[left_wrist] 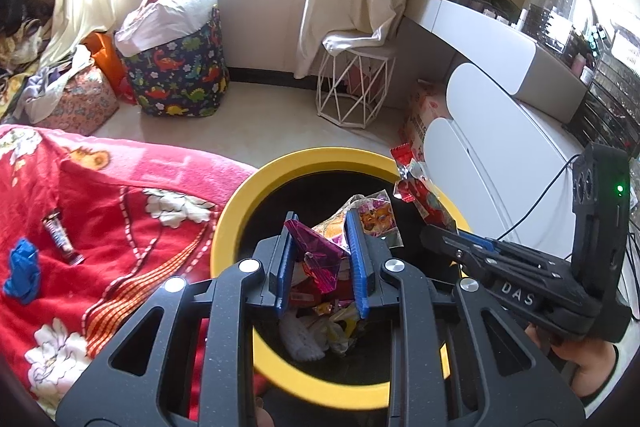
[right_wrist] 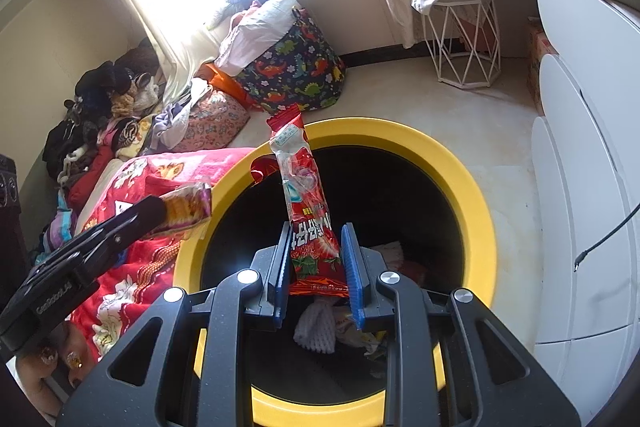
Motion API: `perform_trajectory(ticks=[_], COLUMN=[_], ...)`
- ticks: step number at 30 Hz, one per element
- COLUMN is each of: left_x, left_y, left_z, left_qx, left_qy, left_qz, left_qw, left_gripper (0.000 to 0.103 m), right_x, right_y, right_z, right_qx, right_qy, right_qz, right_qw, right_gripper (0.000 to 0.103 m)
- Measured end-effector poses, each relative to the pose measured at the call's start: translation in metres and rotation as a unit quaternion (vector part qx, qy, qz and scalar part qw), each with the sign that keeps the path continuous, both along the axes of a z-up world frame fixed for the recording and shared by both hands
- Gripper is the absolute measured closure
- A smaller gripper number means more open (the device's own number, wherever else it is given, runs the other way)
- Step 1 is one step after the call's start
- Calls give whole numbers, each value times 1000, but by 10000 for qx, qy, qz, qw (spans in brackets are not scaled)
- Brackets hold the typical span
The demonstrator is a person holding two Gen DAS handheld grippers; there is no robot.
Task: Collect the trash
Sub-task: 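Open both tools to drop the wrappers into the bin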
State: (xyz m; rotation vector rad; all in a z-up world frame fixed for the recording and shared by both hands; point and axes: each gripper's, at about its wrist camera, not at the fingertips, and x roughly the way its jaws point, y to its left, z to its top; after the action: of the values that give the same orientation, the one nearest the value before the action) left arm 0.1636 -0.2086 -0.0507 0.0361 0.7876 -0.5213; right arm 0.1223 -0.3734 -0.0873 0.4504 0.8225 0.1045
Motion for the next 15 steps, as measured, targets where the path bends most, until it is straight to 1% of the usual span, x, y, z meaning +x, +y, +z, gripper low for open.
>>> perform_trajectory(ticks=[3, 4, 5, 6, 9, 10, 11, 13, 15], left_x=[5, 7, 9, 10, 14, 14, 13, 12, 10], left_y=[-8, -10, -13, -14, -12, -11, -11, -8, -6], left_z=[-2, -2, -2, -2, 1, 2, 3, 5, 7], left_qx=[22, 38, 46, 40, -22, -34, -46, -65, -67], left_qy=[31, 32, 28, 17, -42, -67, -89, -138, -169], left_qz=[-46, -47, -50, -44, 51, 83, 100, 128, 172], left_qw=[10000, 10000, 10000, 10000, 10000, 9999, 9999, 9998, 9997], left_gripper=[85, 79, 67, 61, 41, 29, 22, 21, 15], right_x=[-1, -1, -2, -2, -3, -4, -5, -6, -6], right_y=[-5, -7, -8, -10, -13, -14, -14, -14, -13], right_z=[-1, -1, -1, -1, 0, 0, 0, 1, 2], right_qx=[9, 31, 60, 102, 86, 68, 54, 17, -30], right_qy=[17, 21, 26, 28, 55, 47, 44, 29, -1], right_qz=[-52, -65, -89, -116, -224, -260, -287, -296, -299], right_qw=[10000, 10000, 9999, 9999, 9997, 9996, 9996, 9996, 9995], right_gripper=[79, 78, 77, 75, 60, 59, 59, 56, 55])
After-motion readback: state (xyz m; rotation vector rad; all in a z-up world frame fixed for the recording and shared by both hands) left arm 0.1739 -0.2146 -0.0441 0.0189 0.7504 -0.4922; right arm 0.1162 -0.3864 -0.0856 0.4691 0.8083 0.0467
